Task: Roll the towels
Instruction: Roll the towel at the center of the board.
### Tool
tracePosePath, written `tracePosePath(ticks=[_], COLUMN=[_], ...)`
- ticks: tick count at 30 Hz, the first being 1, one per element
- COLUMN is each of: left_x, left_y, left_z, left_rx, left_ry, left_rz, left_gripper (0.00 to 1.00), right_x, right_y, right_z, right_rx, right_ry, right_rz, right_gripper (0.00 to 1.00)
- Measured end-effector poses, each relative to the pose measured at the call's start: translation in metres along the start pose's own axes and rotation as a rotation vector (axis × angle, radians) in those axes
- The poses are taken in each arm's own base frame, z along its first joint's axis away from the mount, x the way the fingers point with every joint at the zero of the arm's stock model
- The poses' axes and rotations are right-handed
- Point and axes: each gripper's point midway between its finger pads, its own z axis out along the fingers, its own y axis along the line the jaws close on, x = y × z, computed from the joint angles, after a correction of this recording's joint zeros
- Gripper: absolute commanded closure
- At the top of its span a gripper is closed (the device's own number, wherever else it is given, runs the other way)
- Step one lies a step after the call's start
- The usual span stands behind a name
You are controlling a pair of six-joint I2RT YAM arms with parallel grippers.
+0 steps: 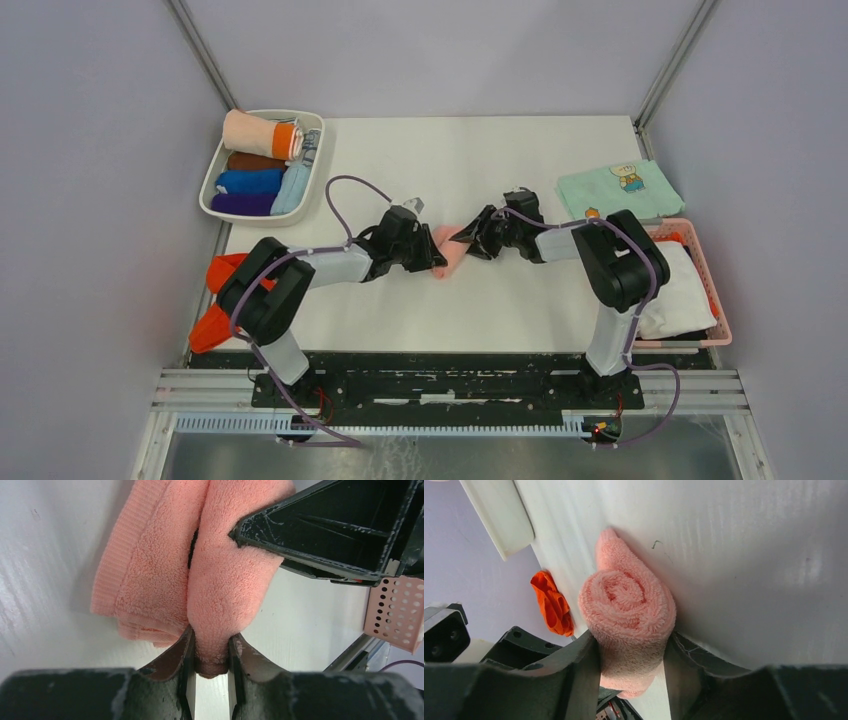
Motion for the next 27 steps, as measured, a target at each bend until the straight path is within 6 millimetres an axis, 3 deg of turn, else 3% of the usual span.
tracePosePath(ticks=[6, 11, 14, 20, 27], left_x=[0.001, 0.003, 0.006, 0.002, -0.001], left_y=[-0.002, -0.002, -0.001, -0.035, -0.079], left_z=[0.000, -0.001, -0.009, -0.047, -0.060], left_rx=[0.013, 0.003, -0.045, -0.139, -0.257], left_ry=[0.018, 0.022, 0.000, -0.174, -0.377], left_rz=[-0.033, -0.043, -0.025, 0.159, 0.474], left_gripper=[0.73, 0.50, 0.42, 0.36, 0.35], right_x=[-0.002, -0.003, -0.001, 0.007, 0.014], right_y=[-0.005, -0.002, -0.002, -0.004, -0.007], right_z=[0.001, -0.002, -0.005, -0.013, -0.014], right_rx=[0.092, 0.239, 0.327, 0.442, 0.495], right_ry=[0.014, 0.011, 0.005, 0.022, 0.049], right_rz=[0.002, -0.033, -0.057, -0.084, -0.080], right_gripper=[0.69, 0.70, 0.69, 0.70, 0.71])
